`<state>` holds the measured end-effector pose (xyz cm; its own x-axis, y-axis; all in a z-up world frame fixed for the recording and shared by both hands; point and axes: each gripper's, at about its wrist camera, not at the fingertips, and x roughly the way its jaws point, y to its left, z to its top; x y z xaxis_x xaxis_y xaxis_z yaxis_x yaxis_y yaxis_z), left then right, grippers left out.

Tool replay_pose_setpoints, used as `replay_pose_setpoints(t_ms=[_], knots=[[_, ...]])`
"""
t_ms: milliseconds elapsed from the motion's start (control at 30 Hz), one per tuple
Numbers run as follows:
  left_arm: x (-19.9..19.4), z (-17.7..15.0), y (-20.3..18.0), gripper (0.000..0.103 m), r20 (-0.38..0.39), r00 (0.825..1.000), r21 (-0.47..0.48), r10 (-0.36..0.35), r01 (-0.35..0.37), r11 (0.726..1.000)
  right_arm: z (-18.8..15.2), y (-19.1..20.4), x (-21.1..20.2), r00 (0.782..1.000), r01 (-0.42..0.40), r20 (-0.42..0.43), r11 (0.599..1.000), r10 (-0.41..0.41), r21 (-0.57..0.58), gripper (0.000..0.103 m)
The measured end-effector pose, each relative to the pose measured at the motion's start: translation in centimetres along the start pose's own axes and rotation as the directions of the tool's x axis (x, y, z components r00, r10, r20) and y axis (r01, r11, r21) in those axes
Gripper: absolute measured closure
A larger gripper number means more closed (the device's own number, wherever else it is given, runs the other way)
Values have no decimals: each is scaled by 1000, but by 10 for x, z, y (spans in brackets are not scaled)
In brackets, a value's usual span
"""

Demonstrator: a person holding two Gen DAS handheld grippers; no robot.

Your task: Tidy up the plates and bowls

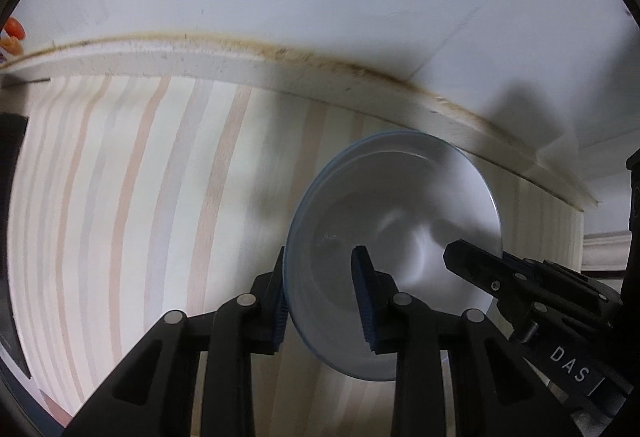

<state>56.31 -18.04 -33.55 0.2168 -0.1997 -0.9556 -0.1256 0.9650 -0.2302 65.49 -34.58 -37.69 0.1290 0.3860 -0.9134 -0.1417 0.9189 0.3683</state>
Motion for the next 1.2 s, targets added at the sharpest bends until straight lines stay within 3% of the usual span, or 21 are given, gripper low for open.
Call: replay_pose_setpoints(t_ms=[333, 600, 967, 1200], knots=[[-81, -33, -12, 77, 71, 996, 98, -50, 43, 994, -43, 11, -83, 995, 11, 94, 1000, -11, 8, 88], [-115, -88, -51, 77, 74, 993, 177, -88, 73, 981, -110, 16, -146, 988, 20, 154, 999, -26, 39, 88], [-111, -164, -100, 77, -24, 991, 309, -133, 134, 942, -229, -19, -199, 982, 27, 182, 987, -56, 156, 88], [-80, -201, -123, 77, -113, 988, 375, -101, 136, 917, -284, -54, -189, 988, 42, 137, 971, -76, 237, 88]])
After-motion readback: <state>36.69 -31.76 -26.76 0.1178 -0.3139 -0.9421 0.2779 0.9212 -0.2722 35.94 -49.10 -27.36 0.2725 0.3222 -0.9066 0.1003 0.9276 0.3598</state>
